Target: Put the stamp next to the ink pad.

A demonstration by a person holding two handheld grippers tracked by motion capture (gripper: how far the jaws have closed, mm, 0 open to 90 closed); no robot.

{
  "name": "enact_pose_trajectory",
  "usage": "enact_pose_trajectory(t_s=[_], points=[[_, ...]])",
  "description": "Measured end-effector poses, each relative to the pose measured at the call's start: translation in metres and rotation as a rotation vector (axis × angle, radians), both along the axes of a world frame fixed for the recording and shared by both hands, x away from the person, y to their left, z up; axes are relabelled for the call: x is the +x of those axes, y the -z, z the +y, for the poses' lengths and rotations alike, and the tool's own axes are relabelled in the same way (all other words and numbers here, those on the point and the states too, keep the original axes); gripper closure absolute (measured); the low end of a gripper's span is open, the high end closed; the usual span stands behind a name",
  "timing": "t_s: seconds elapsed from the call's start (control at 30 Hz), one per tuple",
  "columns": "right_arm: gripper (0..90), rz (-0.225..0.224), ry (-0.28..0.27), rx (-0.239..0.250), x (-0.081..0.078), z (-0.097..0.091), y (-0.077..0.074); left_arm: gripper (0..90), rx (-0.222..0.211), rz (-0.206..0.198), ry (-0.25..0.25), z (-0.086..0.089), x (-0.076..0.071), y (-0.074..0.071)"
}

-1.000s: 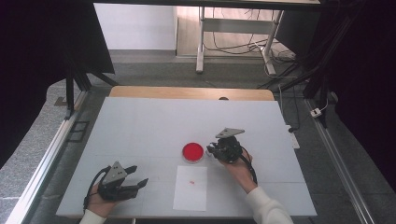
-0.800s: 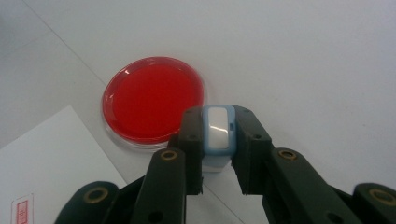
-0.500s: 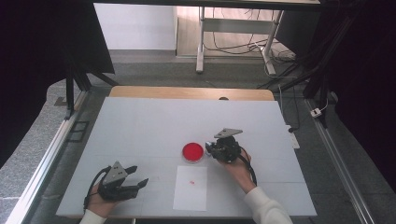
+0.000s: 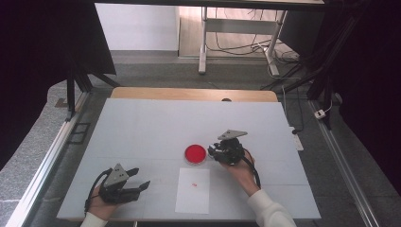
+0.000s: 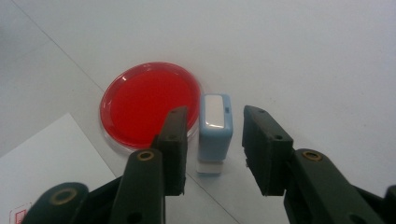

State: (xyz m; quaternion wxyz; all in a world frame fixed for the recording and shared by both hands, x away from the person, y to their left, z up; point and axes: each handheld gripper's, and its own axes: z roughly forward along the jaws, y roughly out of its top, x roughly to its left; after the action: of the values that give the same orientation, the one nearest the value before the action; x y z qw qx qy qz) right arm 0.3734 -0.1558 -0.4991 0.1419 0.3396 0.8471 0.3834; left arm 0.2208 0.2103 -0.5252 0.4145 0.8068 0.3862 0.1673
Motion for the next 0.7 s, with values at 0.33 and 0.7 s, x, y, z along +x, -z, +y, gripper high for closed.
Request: enact_pose_trajectory(t_s=[0.33,0.7], points=[[45.3,-0.018,-0.036,0.065,-0.005,-0.011,-0.009,34.5,-0.008,0.002,-0.003,0.002,0.002,0.0],[42.6,-0.061,-0.054,0.145,-0.025,-0.046,-0.02,34.5,-0.009,0.001,-0.008,0.004,0.004,0.0]])
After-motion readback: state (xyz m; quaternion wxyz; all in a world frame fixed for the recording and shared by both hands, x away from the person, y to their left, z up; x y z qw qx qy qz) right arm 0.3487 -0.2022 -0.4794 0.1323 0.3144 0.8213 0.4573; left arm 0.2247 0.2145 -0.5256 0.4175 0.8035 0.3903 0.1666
